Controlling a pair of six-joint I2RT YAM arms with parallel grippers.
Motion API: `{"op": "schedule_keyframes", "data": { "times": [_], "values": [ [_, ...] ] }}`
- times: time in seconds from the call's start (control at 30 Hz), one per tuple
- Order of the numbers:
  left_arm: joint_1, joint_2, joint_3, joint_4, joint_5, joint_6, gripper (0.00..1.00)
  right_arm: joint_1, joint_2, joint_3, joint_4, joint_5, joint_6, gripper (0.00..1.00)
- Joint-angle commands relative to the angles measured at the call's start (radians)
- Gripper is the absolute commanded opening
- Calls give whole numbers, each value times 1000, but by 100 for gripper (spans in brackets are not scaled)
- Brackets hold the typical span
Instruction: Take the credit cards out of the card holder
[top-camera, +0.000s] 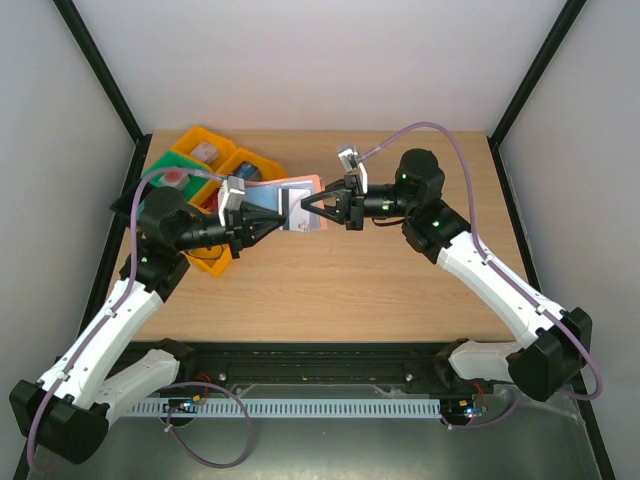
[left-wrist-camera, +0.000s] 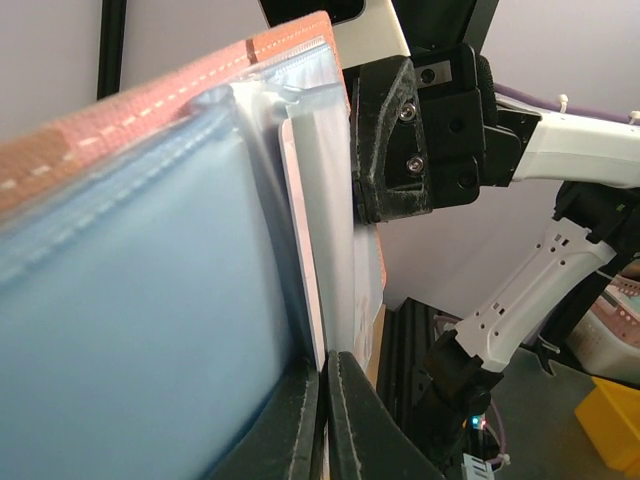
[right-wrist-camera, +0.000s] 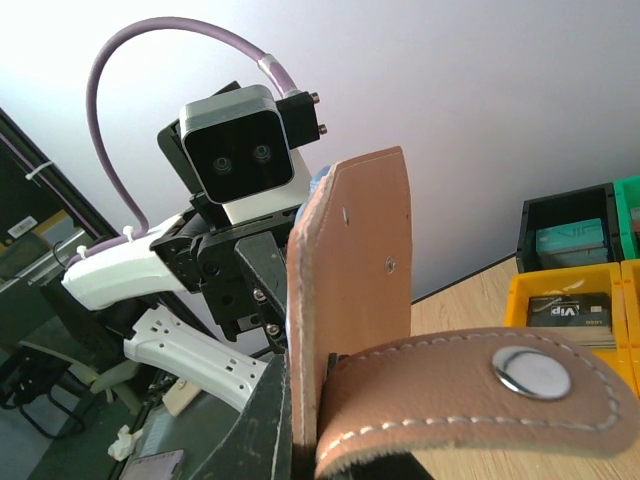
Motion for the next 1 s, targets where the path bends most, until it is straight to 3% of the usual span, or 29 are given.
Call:
{"op": "schedule_keyframes", "data": {
  "times": [0.0, 0.13, 0.3, 0.57, 0.63, 0.77, 0.97],
  "values": [
    [-12, 12, 19, 29, 23, 4, 2, 18, -5, -5, 90, -25, 27, 2],
    [-11, 8, 30, 47, 61, -34, 2, 16, -11, 1, 52, -18, -15, 2],
    [20, -27, 16, 99, 18, -89, 2, 14, -22, 2, -37, -11, -77, 12],
    [38, -46, -2, 114, 0, -98, 2, 12, -47, 4, -89, 11, -121, 20],
    [40, -50, -6, 115, 3, -98, 2, 10, -51, -2, -93, 10, -121, 18],
    [45, -59, -10, 103, 10, -96, 2, 10, -49, -3, -110, 5, -127, 2],
    [79, -73, -9, 79, 18, -87, 2, -26, -74, -1, -156, 8, -168, 2]
  ]
}}
